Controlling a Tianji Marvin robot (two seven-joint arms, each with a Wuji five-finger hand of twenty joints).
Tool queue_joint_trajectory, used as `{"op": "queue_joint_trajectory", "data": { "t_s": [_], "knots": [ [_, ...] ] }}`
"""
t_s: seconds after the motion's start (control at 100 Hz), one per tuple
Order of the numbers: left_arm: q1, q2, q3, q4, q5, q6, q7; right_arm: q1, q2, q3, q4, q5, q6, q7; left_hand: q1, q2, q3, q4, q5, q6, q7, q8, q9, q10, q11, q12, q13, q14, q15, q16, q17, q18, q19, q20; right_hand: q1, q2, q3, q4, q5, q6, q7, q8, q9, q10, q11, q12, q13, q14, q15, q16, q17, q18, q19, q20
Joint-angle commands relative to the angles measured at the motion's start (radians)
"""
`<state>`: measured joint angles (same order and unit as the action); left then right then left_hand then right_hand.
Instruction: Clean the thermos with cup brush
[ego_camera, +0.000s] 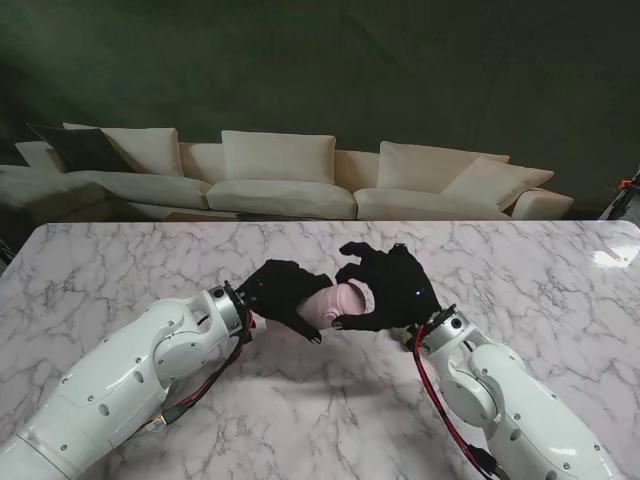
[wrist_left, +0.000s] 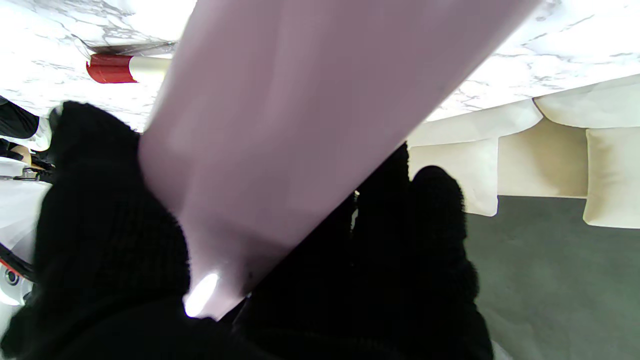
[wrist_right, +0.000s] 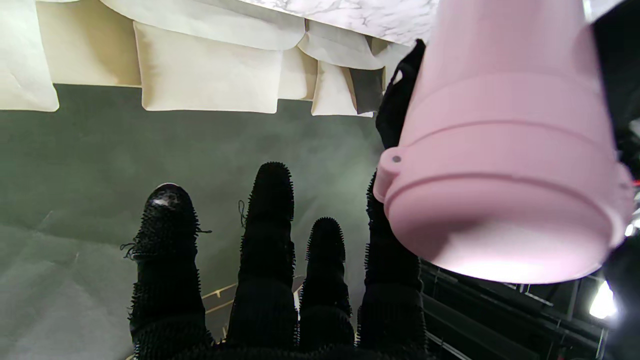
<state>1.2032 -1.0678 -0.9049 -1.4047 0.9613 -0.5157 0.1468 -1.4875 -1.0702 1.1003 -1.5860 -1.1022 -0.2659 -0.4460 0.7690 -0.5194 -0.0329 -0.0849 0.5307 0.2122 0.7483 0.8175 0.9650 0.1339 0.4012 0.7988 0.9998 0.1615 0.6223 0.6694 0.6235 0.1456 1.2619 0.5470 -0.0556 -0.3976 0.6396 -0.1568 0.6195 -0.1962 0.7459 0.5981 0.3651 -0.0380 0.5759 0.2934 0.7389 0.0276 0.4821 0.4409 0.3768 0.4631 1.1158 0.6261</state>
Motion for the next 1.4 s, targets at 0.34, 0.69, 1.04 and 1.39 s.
{"op": "queue_joint_trajectory", "data": {
  "t_s": [0.34, 0.69, 1.04, 1.39],
  "knots": [
    [-0.011, -0.003, -0.011, -0.013, -0.001, 0.006, -0.019, -0.076, -0.031, 0.02, -0.085, 0.142, -0.033, 0.114, 0.478, 0.279, 0.371, 0.075, 0.083, -0.231, 0.097, 0.049, 0.004, -0.031, 0.057, 0.034, 0.069, -0.057, 0.152, 0.053, -0.005, -0.084, 0.042, 0.027, -0.117, -0.001, 0.108, 0.032, -0.479, 0.149, -0.776, -0.169, -0.189, 0.092, -0.208, -0.09, -0.149, 0.059, -0.166, -0.103, -0.056, 0.059, -0.066, -0.089],
    [-0.002, -0.002, -0.025, -0.024, 0.007, -0.002, -0.015, -0.173, 0.0, 0.156, -0.201, -0.017, -0.044, 0.156, 0.475, 0.279, 0.376, 0.072, 0.082, -0.231, 0.096, 0.049, 0.003, -0.039, 0.057, 0.036, 0.068, -0.058, 0.152, 0.053, -0.005, -0.084, 0.042, 0.026, 0.449, -0.28, 0.081, 0.178, -0.466, 0.061, -0.759, -0.384, -0.194, 0.132, -0.365, -0.146, -0.188, 0.069, -0.198, -0.132, -0.061, 0.038, -0.093, -0.141],
    [0.002, -0.002, -0.027, -0.029, 0.008, -0.004, -0.012, -0.133, 0.0, 0.107, -0.153, -0.049, 0.043, 0.121, 0.474, 0.28, 0.377, 0.072, 0.082, -0.231, 0.095, 0.049, 0.003, -0.04, 0.056, 0.037, 0.068, -0.057, 0.153, 0.053, -0.006, -0.083, 0.042, 0.026, 0.357, -0.179, 0.034, 0.107, -0.384, 0.131, -0.251, 0.107, -0.192, 0.14, 0.034, 0.011, -0.079, 0.012, -0.024, -0.014, -0.031, -0.003, 0.012, -0.005],
    [0.0, -0.003, -0.02, -0.027, 0.006, 0.0, -0.01, -0.082, -0.022, 0.014, -0.099, 0.026, 0.12, 0.06, 0.474, 0.283, 0.377, 0.071, 0.081, -0.232, 0.094, 0.048, 0.001, -0.041, 0.055, 0.035, 0.067, -0.056, 0.152, 0.052, -0.01, -0.08, 0.042, 0.027, 0.006, -0.009, 0.027, 0.013, -0.006, 0.078, 0.258, 0.14, -0.018, 0.105, 0.164, 0.082, -0.016, -0.02, 0.144, 0.071, -0.058, 0.047, 0.026, 0.016]
  ]
}}
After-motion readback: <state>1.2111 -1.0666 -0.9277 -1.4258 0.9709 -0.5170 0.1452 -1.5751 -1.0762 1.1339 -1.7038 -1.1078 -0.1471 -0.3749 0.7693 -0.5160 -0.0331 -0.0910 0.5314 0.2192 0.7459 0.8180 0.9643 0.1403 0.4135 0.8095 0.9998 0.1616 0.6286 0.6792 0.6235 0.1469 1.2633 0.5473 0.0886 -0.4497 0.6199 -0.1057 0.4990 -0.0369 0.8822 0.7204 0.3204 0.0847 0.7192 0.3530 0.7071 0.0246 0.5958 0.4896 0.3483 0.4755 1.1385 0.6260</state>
